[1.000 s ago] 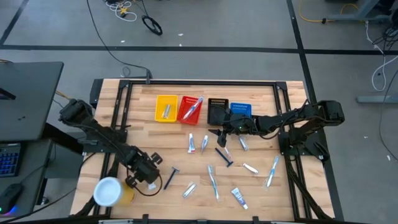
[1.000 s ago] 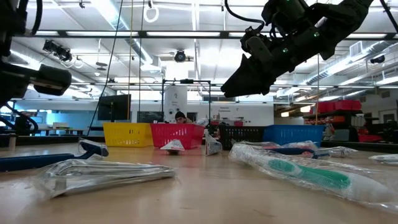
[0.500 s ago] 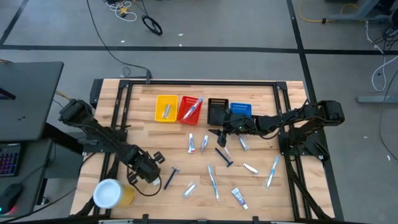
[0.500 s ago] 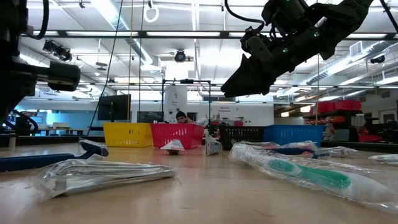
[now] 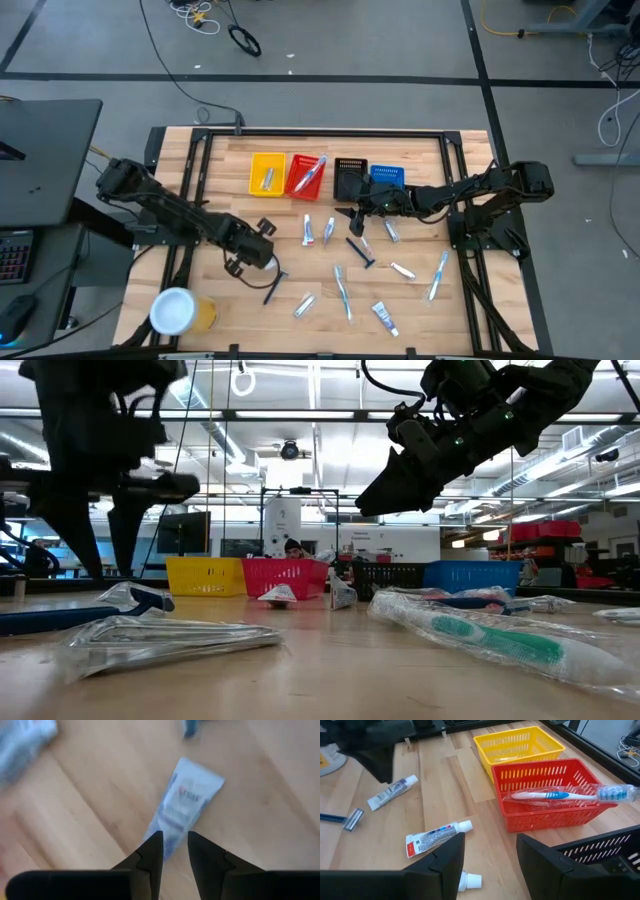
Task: Pick & Place Travel size toiletries
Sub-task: Put the white toothpaste into the black bin
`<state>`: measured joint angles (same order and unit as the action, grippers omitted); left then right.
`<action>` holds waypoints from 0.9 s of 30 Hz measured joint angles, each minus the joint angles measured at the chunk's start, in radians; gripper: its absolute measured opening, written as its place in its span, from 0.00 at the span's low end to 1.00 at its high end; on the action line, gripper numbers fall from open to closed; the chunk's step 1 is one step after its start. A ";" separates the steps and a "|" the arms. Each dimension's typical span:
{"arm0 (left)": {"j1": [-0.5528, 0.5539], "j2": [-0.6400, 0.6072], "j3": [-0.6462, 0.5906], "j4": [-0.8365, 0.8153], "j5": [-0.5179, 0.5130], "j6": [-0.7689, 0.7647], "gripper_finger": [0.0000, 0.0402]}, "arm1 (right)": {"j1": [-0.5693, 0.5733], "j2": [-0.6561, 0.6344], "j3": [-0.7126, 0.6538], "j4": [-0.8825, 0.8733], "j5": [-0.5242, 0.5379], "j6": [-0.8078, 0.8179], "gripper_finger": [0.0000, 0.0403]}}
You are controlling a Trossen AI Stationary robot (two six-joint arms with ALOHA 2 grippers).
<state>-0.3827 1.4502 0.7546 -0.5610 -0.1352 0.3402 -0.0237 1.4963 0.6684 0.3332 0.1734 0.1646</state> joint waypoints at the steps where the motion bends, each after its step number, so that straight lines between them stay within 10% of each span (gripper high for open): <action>1: -0.001 0.000 0.008 0.002 -0.002 0.020 0.24 | 0.000 0.000 0.000 0.000 0.000 0.000 0.47; 27: 0.109 0.009 -0.009 0.000 0.077 0.163 0.49 | 0.000 0.000 0.000 0.000 0.000 0.000 0.47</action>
<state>-0.2740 1.4588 0.7455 -0.5607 -0.0583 0.5029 -0.0238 1.4963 0.6685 0.3332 0.1734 0.1642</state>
